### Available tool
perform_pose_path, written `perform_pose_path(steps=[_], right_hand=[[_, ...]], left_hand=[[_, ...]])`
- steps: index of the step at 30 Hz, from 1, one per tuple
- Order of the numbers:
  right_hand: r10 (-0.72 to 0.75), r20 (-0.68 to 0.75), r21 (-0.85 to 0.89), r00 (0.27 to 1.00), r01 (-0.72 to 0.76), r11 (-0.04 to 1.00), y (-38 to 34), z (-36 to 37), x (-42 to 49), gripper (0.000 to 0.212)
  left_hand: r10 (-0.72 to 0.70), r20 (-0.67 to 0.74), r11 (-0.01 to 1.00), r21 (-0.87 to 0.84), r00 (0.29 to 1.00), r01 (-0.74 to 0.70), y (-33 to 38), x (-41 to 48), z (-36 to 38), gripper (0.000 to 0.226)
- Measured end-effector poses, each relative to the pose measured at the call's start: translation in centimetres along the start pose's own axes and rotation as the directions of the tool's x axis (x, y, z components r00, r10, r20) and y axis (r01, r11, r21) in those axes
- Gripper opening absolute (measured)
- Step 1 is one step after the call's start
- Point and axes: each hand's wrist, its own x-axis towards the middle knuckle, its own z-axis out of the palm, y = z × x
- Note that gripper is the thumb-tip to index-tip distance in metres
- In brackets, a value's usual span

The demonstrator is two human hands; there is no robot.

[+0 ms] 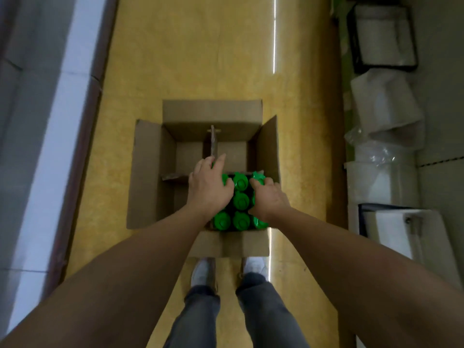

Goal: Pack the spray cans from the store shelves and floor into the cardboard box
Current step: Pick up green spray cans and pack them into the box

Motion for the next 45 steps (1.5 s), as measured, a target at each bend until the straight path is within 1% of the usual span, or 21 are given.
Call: perform_pose_path(steps=[4,9,13,18,22,25,29,33,37,39,43,45], right_hand=[[-0.042,-0.147,0.019,0.988,0.045,0.999,-2.8,-10.3,-3.7,0.08],[-0.091,-0.351,0.028,0.932,0.108,0.994,-6.3,-24.4,-9.7,0.077],[-0.125,-0.514,0.021,0.848,0.159,0.987,-8.8,-35.0,-15.5,0.077],[-0.158,-0.664,-0.016,0.731,0.197,0.98,-9.8,-45.3,-23.3,0.077],[-0.131,-0.76,-0.045,0.636,0.15,0.988,-9.8,-52.0,-28.6,0.079],[-0.061,-0.821,-0.013,0.567,0.089,0.996,-9.0,-55.5,-32.0,0.08],[0.02,-0.861,0.027,0.509,0.008,1.0,-7.0,-58.3,-36.0,0.082],[0.144,-0.877,0.113,0.459,-0.094,0.989,-4.6,-58.7,-38.7,0.077],[0.304,-0.854,0.24,0.422,-0.199,0.95,-2.4,-56.9,-40.9,0.079],[0.366,-0.846,0.283,0.387,-0.257,0.924,-1.3,-55.5,-42.4,0.079],[0.507,-0.798,0.381,0.325,-0.379,0.843,1.2,-51.6,-46.9,0.077],[0.582,-0.766,0.444,0.273,-0.429,0.787,2.5,-49.1,-49.7,0.074]], left_hand=[[0.044,-0.085,0.998,0.053,0.995,-0.039,4.0,-0.7,-9.8,0.068],[0.099,-0.231,0.991,0.11,0.968,-0.075,10.5,-2.3,-24.5,0.068],[0.16,-0.391,0.984,0.131,0.906,-0.117,15.6,-4.1,-35.2,0.067],[0.258,-0.501,0.965,0.171,0.826,-0.198,22.1,-8.3,-46.1,0.067],[0.38,-0.562,0.924,0.275,0.735,-0.267,26.9,-11.1,-53.7,0.066],[0.439,-0.572,0.898,0.302,0.693,-0.319,30.1,-12.7,-57.7,0.067],[0.56,-0.538,0.828,0.363,0.63,-0.427,34.2,-13.3,-60.0,0.065],[0.687,-0.471,0.726,0.395,0.554,-0.563,37.6,-13.2,-59.3,0.064],[0.818,-0.324,0.576,0.472,0.476,-0.668,40.4,-13.5,-57.4,0.069],[0.868,-0.265,0.497,0.49,0.42,-0.716,41.8,-14.2,-56.4,0.069],[0.944,-0.146,0.331,0.456,0.297,-0.826,44.8,-16.6,-53.2,0.069],[0.97,-0.086,0.242,0.424,0.227,-0.873,46.6,-18.7,-50.9,0.07]])
